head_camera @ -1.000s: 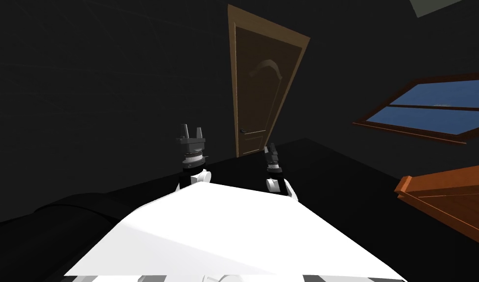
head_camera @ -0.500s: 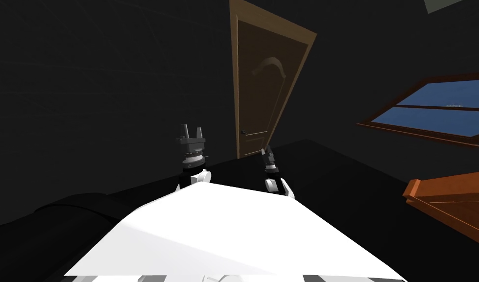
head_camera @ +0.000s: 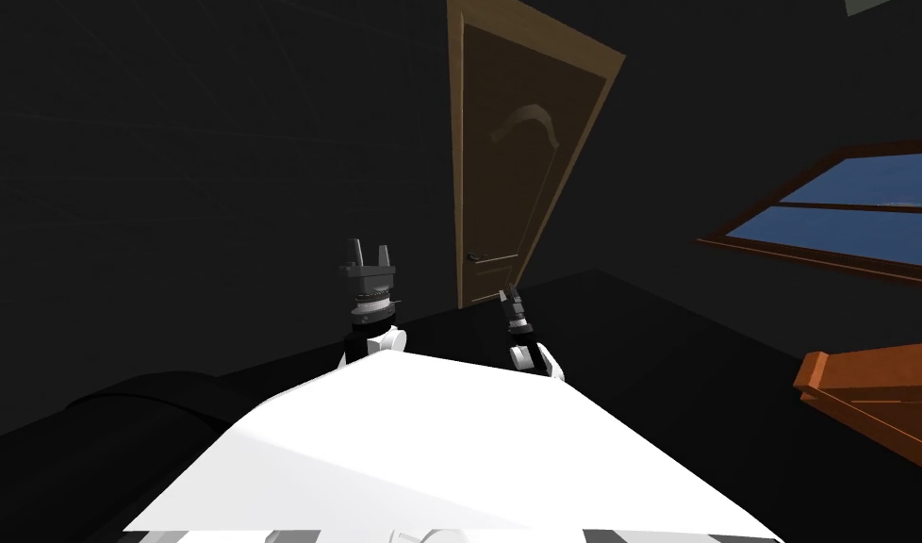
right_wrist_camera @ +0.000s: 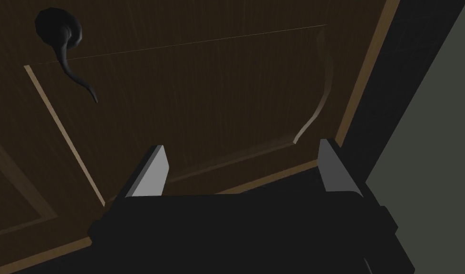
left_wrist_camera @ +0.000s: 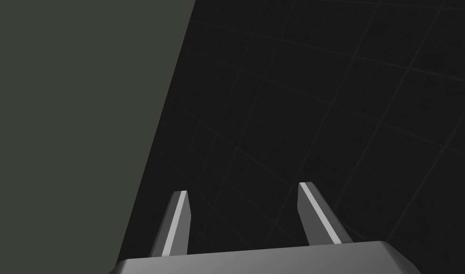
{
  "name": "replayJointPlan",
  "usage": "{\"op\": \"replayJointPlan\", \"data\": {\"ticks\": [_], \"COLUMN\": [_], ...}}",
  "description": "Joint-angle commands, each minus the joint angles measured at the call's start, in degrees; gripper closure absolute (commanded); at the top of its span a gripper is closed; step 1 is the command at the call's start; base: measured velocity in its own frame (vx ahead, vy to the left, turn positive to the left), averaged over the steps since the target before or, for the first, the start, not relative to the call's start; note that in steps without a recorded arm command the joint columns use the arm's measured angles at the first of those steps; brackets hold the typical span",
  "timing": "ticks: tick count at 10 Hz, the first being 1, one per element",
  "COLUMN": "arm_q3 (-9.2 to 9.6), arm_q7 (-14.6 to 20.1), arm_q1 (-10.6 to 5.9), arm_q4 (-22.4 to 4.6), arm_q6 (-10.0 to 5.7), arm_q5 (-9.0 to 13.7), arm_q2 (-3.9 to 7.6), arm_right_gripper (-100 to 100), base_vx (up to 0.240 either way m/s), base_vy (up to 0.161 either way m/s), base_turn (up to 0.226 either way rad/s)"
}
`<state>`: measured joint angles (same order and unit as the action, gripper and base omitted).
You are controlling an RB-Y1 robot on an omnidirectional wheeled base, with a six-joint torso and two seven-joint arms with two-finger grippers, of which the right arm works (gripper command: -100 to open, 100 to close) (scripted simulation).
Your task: Pull the door open
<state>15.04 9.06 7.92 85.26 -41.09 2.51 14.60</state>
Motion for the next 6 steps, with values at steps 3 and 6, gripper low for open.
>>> {"op": "replayJointPlan", "data": {"ticks": [3, 6], "arm_q3": [1.89, 3.43], "arm_q7": [1.5, 2.7], "arm_q1": [-2.49, -4.57], "arm_q4": [-6.1, -11.0], "arm_q6": [-2.03, -3.63], "arm_q5": [0.8, 1.5], "arm_q2": [1.71, 3.12], "arm_right_gripper": [-100, -100], "base_vx": [0.100, 0.102], "base_vy": [0.062, 0.045], "base_turn": [0.005, 0.004]}}
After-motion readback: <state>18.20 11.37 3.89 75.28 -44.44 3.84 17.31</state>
